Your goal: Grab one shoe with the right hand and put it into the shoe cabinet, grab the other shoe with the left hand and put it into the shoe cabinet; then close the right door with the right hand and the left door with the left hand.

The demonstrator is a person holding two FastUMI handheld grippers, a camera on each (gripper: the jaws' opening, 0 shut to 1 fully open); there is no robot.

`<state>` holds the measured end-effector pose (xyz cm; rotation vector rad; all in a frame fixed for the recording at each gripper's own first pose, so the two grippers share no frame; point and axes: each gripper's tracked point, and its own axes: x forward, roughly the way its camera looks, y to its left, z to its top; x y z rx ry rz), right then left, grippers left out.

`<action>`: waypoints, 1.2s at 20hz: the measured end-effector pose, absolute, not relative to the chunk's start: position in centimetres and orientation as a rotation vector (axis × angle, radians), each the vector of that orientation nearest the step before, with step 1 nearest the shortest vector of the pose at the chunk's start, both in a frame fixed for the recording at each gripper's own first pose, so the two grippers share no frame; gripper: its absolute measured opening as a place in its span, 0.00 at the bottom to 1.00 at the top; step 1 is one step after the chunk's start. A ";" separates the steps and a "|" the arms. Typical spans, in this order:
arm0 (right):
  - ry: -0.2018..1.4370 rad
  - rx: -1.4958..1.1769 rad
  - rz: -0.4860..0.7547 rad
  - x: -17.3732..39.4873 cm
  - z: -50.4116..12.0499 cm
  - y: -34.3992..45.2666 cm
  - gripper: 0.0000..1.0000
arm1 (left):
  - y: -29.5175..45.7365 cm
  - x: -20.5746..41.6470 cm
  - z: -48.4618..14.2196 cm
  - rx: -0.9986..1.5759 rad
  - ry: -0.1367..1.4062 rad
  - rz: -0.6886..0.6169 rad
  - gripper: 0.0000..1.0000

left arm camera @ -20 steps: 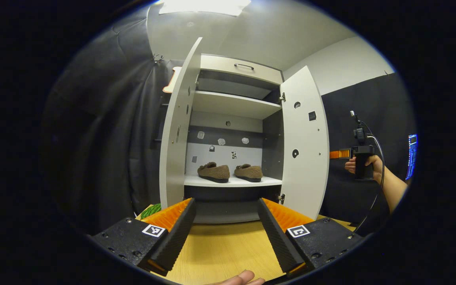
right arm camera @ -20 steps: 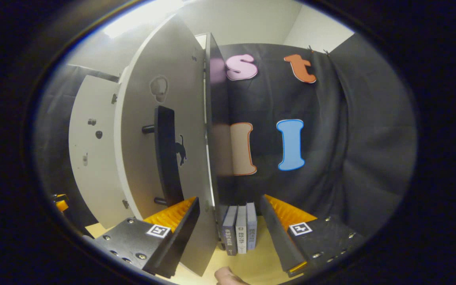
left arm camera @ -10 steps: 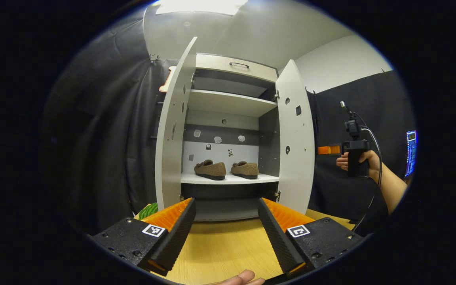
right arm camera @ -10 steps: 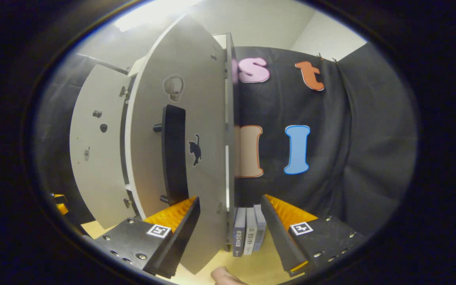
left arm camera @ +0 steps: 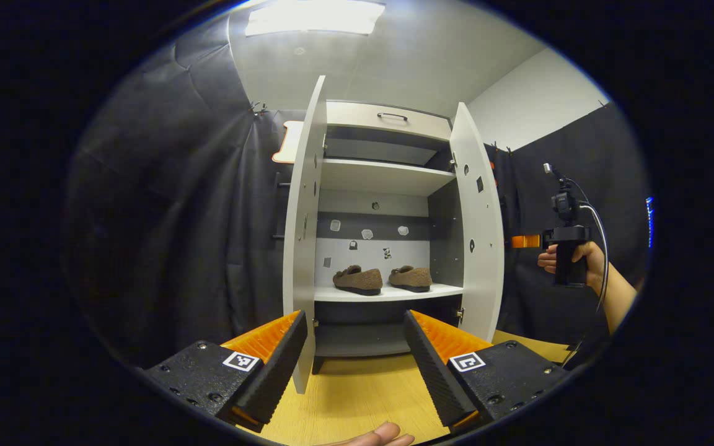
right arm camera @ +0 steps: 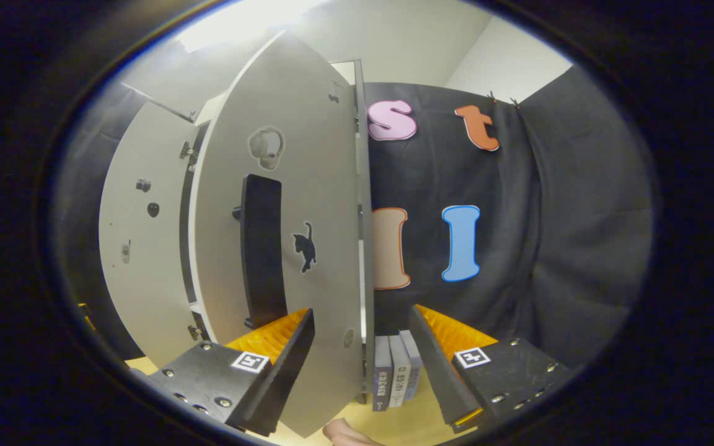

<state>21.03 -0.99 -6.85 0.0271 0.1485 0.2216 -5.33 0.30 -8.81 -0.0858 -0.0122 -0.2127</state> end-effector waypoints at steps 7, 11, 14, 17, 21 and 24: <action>0.058 0.023 0.207 20.5 -5.8 2.1 0.94 | 1.7 -5.0 -9.2 -0.084 0.027 -0.192 0.96; 0.080 0.008 0.192 19.6 -6.9 1.8 0.95 | 3.2 -4.6 -9.2 -0.061 0.029 -0.171 0.96; 0.085 -0.020 0.187 18.2 -6.8 1.5 0.96 | 4.8 -3.9 -9.7 -0.040 0.045 -0.145 0.96; 0.094 -0.015 0.220 15.9 -7.1 2.3 0.95 | 6.3 -3.5 -9.7 -0.092 0.071 -0.143 0.96; 0.116 -0.025 0.241 12.0 -7.4 2.7 0.98 | 12.0 -1.8 -9.4 -0.045 0.048 -0.060 0.95; 0.152 -0.046 0.228 9.1 -8.1 2.9 0.96 | 15.1 -0.2 -9.2 -0.080 0.060 -0.053 0.92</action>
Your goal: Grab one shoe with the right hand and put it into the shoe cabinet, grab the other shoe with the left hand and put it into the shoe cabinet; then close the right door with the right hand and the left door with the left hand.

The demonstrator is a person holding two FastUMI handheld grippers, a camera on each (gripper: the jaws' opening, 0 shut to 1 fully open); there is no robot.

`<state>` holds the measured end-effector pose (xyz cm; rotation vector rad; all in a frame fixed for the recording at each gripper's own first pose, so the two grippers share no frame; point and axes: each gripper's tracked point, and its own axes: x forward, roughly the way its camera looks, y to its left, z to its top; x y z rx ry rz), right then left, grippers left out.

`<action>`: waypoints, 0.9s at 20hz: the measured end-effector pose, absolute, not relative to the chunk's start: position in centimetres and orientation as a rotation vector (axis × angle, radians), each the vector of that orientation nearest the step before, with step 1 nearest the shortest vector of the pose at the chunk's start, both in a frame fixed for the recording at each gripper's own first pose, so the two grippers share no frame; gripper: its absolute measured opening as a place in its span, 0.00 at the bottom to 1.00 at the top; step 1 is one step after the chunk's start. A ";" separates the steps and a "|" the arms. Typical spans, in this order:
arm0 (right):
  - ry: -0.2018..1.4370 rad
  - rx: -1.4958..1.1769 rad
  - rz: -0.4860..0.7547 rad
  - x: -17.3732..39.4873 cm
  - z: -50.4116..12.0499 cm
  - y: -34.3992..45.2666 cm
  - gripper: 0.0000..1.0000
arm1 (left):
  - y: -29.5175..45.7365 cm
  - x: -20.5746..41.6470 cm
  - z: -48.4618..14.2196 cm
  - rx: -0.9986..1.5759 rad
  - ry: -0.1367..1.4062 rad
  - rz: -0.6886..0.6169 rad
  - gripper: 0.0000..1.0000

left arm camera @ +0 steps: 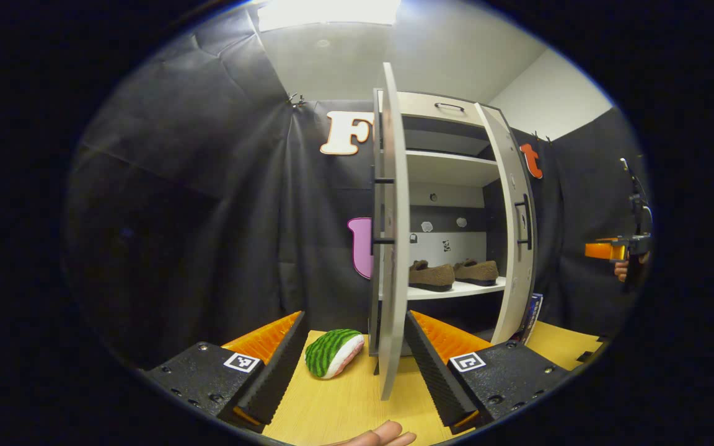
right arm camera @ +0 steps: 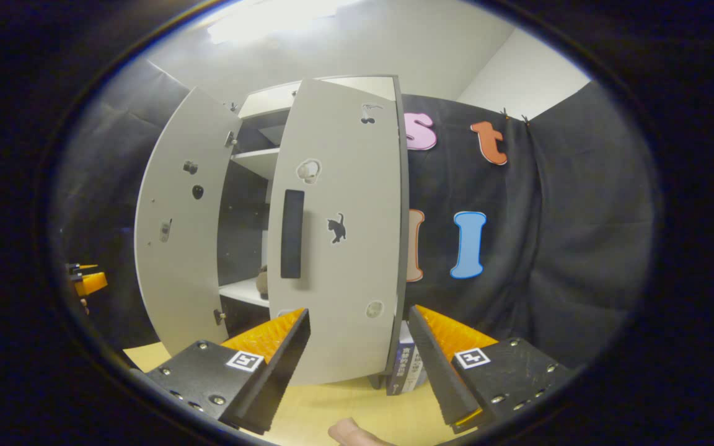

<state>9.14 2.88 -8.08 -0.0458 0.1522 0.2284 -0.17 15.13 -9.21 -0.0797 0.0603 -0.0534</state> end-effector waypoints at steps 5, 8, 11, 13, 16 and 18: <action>0.183 0.056 0.287 4.7 -8.5 4.3 0.96 | 20.2 3.1 -7.3 -0.113 0.052 -0.043 0.92; 0.111 0.104 0.244 3.0 -6.9 1.9 0.96 | 23.9 5.4 -5.9 -0.079 0.004 0.024 0.92; 0.072 0.106 0.193 1.6 -6.2 0.3 0.96 | 24.7 6.9 -6.9 -0.068 0.051 0.014 0.95; 0.061 0.107 0.180 1.2 -5.9 -0.1 0.94 | 25.0 8.3 -7.3 -0.047 0.085 0.015 0.92; 0.055 0.093 0.188 0.6 -5.8 0.0 0.94 | 23.6 9.9 -7.5 -0.032 0.150 0.001 0.92; 0.049 0.073 0.194 0.2 -5.9 0.4 0.94 | 21.8 10.8 -6.1 -0.013 0.144 -0.025 0.95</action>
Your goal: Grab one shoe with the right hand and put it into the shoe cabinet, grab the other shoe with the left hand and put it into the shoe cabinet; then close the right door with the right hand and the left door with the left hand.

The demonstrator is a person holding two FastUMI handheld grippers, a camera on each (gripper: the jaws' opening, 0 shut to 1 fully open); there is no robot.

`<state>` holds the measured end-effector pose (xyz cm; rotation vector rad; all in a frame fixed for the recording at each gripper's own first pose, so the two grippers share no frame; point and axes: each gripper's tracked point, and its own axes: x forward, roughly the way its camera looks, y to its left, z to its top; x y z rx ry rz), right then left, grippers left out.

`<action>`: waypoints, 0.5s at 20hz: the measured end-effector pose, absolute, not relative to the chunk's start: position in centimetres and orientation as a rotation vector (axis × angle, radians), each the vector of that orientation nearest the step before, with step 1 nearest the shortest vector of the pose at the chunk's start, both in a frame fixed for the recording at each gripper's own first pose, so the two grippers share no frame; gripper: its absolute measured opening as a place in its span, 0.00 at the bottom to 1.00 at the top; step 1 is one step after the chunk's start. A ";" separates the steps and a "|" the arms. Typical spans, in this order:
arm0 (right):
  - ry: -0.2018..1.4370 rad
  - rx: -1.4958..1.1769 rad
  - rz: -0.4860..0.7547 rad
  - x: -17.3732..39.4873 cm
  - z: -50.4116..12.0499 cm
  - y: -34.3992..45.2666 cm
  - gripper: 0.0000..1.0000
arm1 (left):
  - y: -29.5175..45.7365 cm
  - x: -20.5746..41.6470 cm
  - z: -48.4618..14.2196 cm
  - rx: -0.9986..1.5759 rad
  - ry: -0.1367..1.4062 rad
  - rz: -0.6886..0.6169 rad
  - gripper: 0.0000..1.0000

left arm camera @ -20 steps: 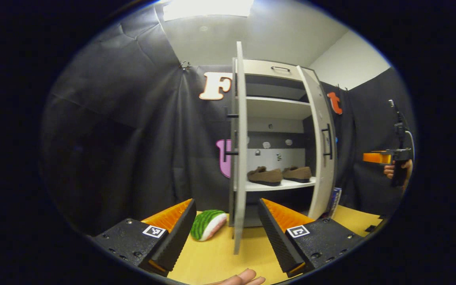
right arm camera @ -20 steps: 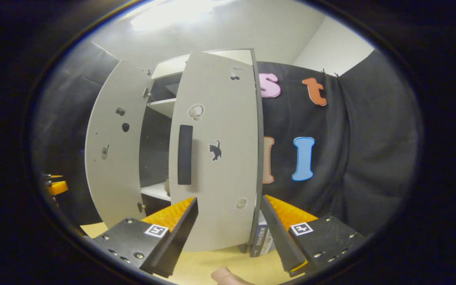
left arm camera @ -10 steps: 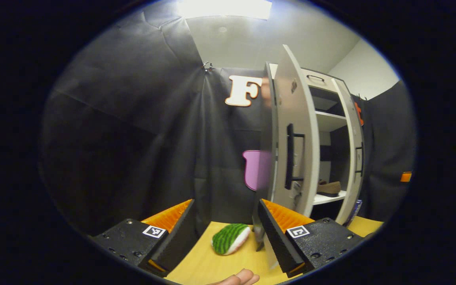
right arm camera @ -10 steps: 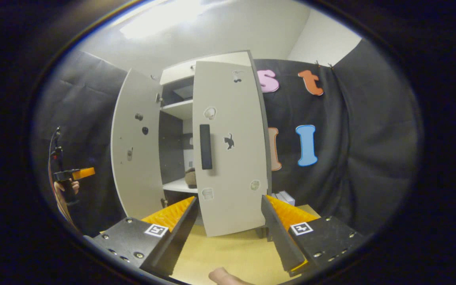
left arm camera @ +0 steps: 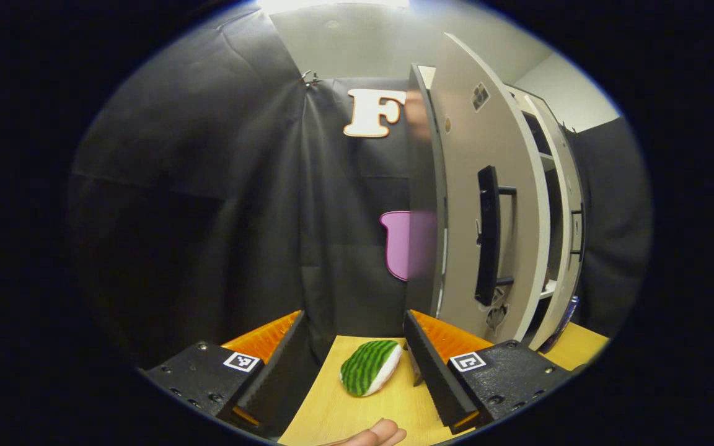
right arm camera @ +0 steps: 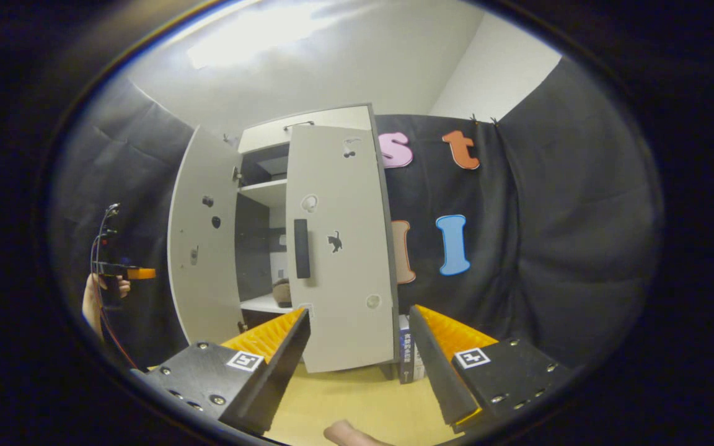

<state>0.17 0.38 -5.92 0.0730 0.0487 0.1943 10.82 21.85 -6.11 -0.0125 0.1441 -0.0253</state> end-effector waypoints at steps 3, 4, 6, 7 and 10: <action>0.030 0.020 0.195 -1.0 -5.8 0.8 0.96 | 19.3 12.0 -4.4 0.038 0.154 -0.043 0.95; 0.020 0.014 0.209 -1.4 -5.7 1.3 0.94 | 18.2 12.3 -4.6 0.045 0.170 -0.052 0.92; 0.007 0.004 0.241 -2.3 -5.5 2.2 0.94 | 16.8 12.3 -5.7 0.051 0.245 -0.040 0.95; 0.001 0.003 0.250 -2.7 -5.4 2.3 0.96 | 16.8 12.1 -5.2 0.048 0.246 -0.030 0.97; -0.012 0.033 0.268 -4.1 -5.0 2.6 0.96 | 16.2 12.0 -4.8 0.021 0.254 -0.031 0.87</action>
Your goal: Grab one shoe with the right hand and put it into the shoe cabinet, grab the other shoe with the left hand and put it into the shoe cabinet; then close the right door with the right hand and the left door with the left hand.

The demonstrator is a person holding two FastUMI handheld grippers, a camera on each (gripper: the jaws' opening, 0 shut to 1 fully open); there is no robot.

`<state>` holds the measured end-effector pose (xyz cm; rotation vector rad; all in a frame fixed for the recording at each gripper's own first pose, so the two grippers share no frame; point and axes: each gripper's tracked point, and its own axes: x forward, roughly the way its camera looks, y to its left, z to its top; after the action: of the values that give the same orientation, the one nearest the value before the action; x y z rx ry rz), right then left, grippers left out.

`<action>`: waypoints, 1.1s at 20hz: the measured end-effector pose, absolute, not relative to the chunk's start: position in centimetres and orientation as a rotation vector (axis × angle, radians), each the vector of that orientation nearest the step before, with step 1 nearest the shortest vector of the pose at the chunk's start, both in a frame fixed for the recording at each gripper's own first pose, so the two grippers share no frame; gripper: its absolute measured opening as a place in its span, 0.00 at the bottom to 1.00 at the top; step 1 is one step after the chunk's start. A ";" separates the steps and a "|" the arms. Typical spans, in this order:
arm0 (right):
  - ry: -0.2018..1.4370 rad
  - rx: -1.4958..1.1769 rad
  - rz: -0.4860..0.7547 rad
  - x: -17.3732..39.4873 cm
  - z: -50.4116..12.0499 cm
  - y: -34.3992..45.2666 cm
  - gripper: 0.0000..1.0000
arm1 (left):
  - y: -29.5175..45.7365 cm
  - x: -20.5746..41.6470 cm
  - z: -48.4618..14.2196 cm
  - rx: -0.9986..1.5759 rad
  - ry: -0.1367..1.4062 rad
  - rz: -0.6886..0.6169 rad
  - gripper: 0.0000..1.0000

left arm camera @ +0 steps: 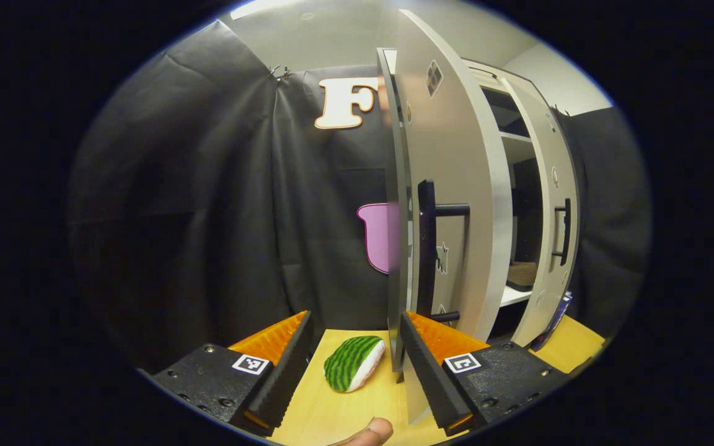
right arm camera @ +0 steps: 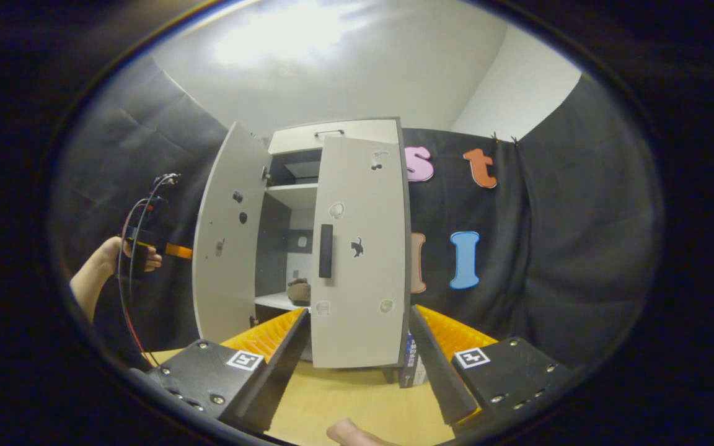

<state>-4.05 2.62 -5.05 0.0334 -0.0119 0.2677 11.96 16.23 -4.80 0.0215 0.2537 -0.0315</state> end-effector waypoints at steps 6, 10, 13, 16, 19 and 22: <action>-0.032 0.048 0.291 -6.0 -4.1 3.5 0.96 | 14.8 12.2 -4.8 -0.019 0.252 -0.070 0.87; -0.021 0.015 0.239 -5.4 -5.0 3.3 0.96 | 13.5 11.9 -4.5 0.009 0.234 -0.103 0.87; 0.014 0.029 0.248 -4.4 -6.4 4.2 0.96 | 12.0 11.4 -4.4 0.040 0.225 -0.076 0.89; 0.034 0.063 0.213 -3.5 -6.9 4.0 0.96 | 11.4 11.6 -3.9 0.051 0.185 -0.080 0.88; 0.050 0.099 0.199 -2.8 -7.1 4.6 0.96 | 10.5 11.8 -4.0 0.011 0.165 -0.105 0.88; 0.047 0.107 0.181 -2.1 -7.1 4.9 0.94 | 9.6 12.1 -4.0 -0.005 0.168 -0.117 0.89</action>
<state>-2.11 4.88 -7.12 0.1069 0.0475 0.1810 12.14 9.61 -4.01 -0.0050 0.1681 -0.1172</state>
